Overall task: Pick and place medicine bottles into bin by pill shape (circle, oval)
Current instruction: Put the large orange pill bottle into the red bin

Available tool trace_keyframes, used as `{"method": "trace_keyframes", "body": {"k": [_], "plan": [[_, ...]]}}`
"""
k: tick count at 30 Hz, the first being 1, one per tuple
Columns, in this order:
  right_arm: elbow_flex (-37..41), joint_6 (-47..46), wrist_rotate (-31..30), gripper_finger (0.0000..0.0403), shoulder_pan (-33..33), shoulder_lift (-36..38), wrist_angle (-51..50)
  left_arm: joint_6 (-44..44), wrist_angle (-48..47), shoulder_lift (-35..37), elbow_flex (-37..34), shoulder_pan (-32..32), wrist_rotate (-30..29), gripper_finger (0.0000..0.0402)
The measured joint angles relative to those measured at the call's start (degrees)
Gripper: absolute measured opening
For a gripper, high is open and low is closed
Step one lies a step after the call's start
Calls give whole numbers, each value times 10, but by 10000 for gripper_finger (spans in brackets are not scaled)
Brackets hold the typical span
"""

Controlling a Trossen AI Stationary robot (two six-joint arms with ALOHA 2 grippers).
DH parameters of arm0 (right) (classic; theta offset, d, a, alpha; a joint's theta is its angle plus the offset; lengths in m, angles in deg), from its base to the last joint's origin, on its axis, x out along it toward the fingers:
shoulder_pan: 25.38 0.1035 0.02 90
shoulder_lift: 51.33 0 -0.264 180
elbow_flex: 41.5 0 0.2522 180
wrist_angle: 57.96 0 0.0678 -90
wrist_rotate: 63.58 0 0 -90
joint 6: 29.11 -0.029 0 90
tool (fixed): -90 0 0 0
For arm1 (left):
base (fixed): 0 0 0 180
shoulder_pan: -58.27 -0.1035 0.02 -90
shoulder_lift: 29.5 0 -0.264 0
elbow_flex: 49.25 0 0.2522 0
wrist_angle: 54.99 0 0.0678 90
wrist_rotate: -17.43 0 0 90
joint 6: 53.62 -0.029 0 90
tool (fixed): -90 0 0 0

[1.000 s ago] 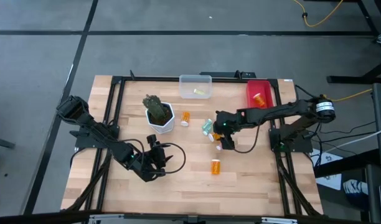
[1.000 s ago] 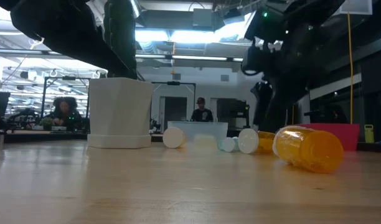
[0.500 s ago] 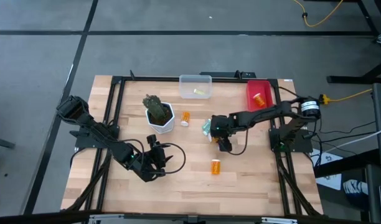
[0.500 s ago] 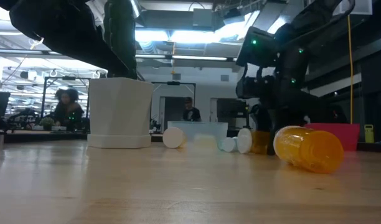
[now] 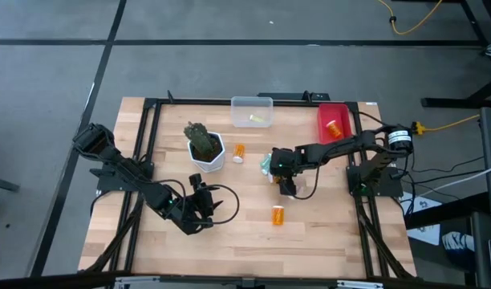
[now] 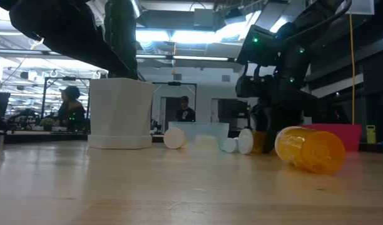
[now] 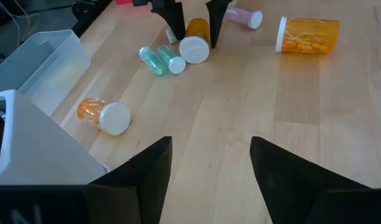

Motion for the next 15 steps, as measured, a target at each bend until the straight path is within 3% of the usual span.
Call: {"method": "trace_keyframes", "body": {"k": [11, 15], "plan": [[0, -33, 0, 184, 0, 0, 1, 0, 0, 0, 0, 0, 0, 211], [0, -74, 1, 175, 2, 2, -4, 0, 0, 0, 0, 0, 0, 211]]}}
